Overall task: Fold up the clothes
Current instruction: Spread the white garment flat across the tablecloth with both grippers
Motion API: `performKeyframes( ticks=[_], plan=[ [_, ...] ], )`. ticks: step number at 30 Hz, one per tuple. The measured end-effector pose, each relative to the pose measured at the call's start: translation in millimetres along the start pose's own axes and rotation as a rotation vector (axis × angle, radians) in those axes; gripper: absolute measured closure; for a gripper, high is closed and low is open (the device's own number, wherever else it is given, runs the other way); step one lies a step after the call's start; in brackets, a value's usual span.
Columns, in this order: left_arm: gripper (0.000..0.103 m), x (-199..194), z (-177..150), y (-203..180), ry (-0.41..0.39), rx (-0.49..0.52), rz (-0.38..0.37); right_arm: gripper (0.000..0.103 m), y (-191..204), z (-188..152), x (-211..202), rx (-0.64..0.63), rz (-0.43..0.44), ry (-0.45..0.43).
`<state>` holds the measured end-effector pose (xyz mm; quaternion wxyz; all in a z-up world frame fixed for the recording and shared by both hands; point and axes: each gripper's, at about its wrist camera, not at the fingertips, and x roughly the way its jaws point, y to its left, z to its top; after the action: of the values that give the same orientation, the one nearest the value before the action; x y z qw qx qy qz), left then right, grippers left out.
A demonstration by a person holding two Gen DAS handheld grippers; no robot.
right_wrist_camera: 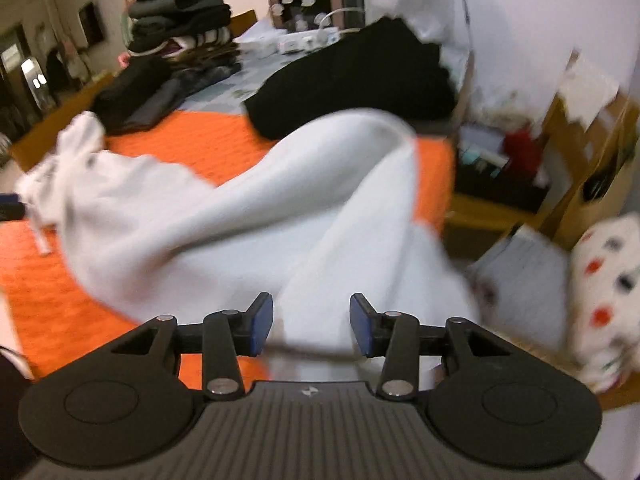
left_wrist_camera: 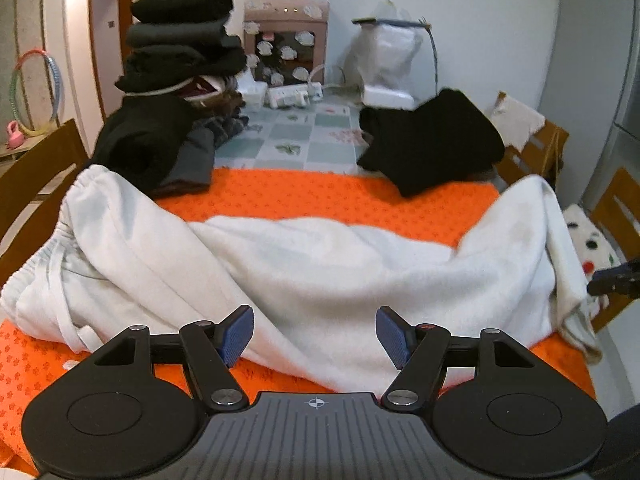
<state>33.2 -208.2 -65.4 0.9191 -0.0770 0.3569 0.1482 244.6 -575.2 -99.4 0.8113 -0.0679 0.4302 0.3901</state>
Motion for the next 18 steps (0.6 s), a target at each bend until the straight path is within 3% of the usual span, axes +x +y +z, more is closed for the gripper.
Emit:
performKeyframes(
  ticks=[4, 8, 18],
  plan=[
    [0.033, 1.5, -2.7, -5.0, 0.003, 0.046, -0.005, 0.061, 2.6, -13.2, 17.1, 0.107, 0.097, 0.025],
    [0.033, -2.2, -3.9, -3.4, -0.004, 0.041, 0.001, 0.063, 6.6, -20.4, 33.8, 0.156, 0.076, 0.071],
    [0.033, -7.5, -9.4, 1.7, -0.006, 0.016, 0.017, 0.065, 17.6, -12.1, 39.0, 0.218, -0.001, -0.075]
  ],
)
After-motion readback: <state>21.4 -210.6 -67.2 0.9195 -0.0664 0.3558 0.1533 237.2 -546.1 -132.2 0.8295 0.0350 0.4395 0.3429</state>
